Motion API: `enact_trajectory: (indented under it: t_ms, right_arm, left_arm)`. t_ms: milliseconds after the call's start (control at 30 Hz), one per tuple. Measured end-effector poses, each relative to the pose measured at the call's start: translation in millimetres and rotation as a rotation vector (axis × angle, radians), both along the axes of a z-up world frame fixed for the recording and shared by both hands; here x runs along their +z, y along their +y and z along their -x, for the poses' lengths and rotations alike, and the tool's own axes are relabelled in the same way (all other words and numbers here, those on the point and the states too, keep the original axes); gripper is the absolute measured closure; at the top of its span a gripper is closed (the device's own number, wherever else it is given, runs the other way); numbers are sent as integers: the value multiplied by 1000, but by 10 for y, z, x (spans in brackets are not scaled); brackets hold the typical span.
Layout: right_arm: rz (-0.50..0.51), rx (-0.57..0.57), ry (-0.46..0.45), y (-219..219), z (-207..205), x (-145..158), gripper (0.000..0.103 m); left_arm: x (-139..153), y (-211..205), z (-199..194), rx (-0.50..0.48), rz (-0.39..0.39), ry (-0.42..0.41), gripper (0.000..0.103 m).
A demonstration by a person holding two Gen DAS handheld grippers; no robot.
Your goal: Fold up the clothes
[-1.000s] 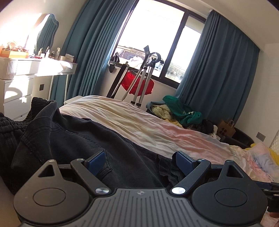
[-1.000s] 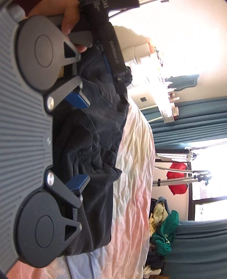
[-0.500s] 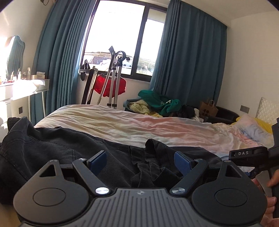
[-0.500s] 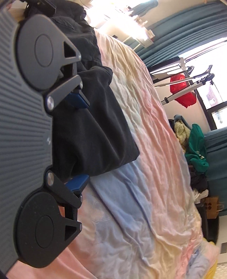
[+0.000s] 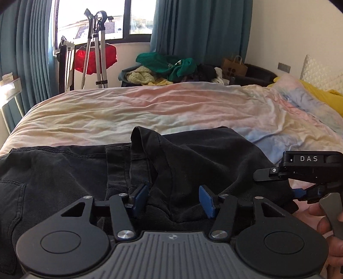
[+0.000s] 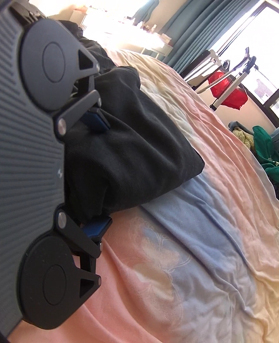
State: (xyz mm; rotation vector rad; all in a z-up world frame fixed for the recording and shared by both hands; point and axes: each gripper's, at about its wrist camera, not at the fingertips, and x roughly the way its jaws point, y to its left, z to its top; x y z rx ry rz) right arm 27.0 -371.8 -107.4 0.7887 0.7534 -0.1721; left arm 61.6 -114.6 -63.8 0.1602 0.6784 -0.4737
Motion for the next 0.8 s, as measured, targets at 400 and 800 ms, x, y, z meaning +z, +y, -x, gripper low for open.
enact_trajectory:
  t_ms: [400,800]
  right_arm:
    - [-133,-57,-12,-146,36,-44,14]
    - [-60,15,27,-28,-30,-12,13]
  left_arm:
    - [50,196,-120,102,50,193,93]
    - [46,617,410,275,213,122,94]
